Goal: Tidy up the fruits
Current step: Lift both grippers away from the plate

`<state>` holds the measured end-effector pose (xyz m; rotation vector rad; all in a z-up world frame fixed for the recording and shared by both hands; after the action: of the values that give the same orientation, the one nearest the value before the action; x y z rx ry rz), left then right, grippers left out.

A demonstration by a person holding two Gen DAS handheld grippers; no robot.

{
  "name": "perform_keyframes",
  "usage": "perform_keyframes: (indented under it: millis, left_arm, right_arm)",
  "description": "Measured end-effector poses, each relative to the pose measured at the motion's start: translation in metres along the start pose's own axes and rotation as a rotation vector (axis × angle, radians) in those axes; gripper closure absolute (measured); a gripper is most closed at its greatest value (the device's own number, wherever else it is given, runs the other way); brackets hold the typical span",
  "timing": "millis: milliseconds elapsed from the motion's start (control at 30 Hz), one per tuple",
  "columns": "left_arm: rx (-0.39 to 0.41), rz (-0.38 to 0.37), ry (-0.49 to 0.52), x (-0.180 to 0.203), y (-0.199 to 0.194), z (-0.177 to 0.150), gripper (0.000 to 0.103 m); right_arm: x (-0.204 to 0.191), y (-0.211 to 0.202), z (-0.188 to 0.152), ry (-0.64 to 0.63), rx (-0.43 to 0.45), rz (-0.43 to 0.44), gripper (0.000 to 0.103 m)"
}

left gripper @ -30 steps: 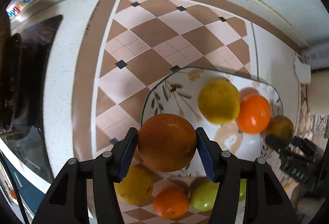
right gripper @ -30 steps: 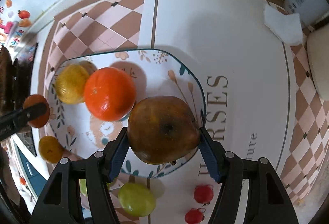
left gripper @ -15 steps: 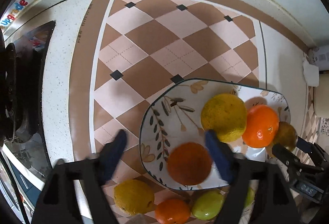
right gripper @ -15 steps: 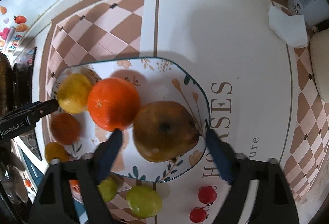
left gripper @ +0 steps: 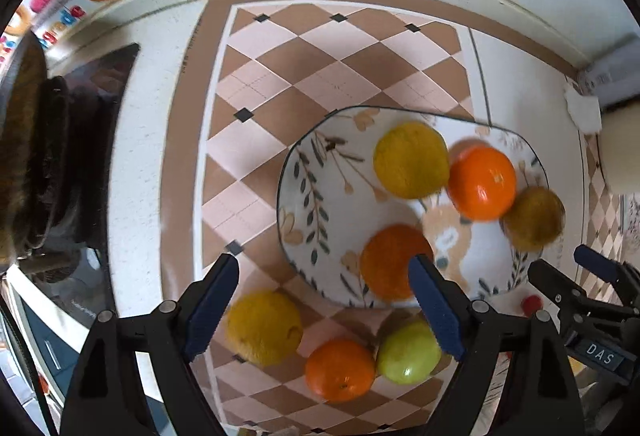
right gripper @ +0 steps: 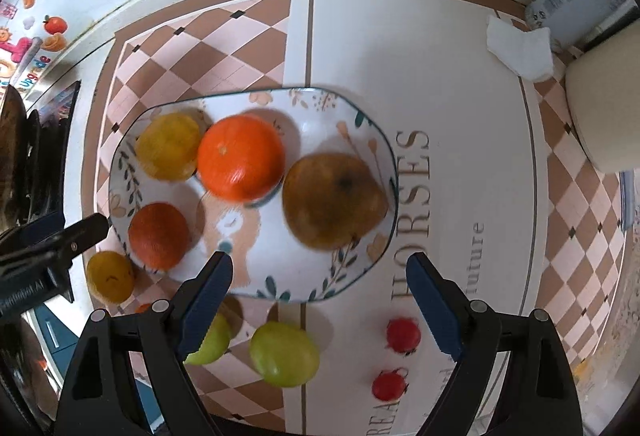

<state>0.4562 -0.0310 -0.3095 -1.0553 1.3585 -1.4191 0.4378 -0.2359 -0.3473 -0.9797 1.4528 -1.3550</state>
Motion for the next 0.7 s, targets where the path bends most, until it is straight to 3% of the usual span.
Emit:
perform_keyframes:
  millis: [300, 700]
  left_arm:
    - [0.127, 0.045, 0.044, 0.019, -0.043, -0.031, 0.016]
    - [0.245, 0.019, 0.060, 0.035, -0.108, -0.076, 0.016]
  right_arm:
    - [-0.003, -0.042, -0.048, 0.007, 0.083, 0.032, 0.012]
    - [0.004, -0.124, -0.091, 0.041, 0.226, 0.091, 0.012]
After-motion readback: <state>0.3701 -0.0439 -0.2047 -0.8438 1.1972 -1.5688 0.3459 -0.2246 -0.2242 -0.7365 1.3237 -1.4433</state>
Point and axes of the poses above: each gripper's, at about its wrist camera, not at the fingertips, and y roughly the way its jaws point, x to its right, z to its top, the point moved 6 cm from there along y, roughly the way its jaws point, and after that the axes turned 10 degrees about y, right-handed, at the moved point
